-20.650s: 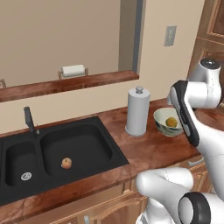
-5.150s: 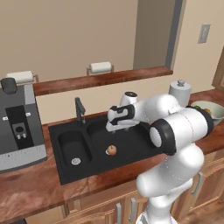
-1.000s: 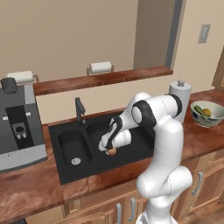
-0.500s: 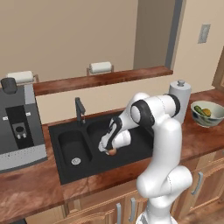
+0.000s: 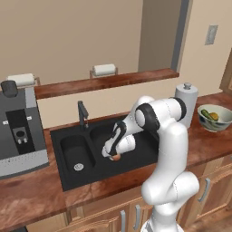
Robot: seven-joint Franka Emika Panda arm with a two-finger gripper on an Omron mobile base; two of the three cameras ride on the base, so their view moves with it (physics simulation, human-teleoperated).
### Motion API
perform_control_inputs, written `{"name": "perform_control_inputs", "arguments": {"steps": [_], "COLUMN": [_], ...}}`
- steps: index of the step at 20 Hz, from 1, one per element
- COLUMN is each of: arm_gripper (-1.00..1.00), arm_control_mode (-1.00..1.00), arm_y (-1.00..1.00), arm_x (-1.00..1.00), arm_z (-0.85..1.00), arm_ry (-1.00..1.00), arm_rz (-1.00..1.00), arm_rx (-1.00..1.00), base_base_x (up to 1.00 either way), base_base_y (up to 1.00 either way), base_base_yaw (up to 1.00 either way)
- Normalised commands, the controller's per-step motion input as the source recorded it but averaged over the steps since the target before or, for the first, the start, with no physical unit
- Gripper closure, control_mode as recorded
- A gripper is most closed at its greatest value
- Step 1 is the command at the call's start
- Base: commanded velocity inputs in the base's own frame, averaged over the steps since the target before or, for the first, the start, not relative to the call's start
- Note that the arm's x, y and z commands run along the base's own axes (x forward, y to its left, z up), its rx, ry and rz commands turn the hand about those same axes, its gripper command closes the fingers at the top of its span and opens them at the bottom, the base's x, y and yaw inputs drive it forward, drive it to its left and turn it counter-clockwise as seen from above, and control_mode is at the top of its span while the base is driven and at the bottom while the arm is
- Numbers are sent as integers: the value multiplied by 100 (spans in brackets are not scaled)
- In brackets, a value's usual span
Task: Pick the squashs from the cabinet and place them in one bowl. Pick the peach from the sink and place it in the other bowl.
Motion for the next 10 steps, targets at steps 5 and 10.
{"name": "perform_control_inputs", "arguments": {"steps": [5, 10], "arm_gripper": [-100, -100], "arm_control_mode": [-100, -100], "arm_y": [0, 0], "arm_x": [0, 0], "arm_z": [0, 0], "arm_ry": [0, 0], "arm_rz": [0, 0], "arm_rx": [0, 0], "base_base_x": [0, 0], "base_base_y": [0, 0], "base_base_yaw": [0, 0]}}
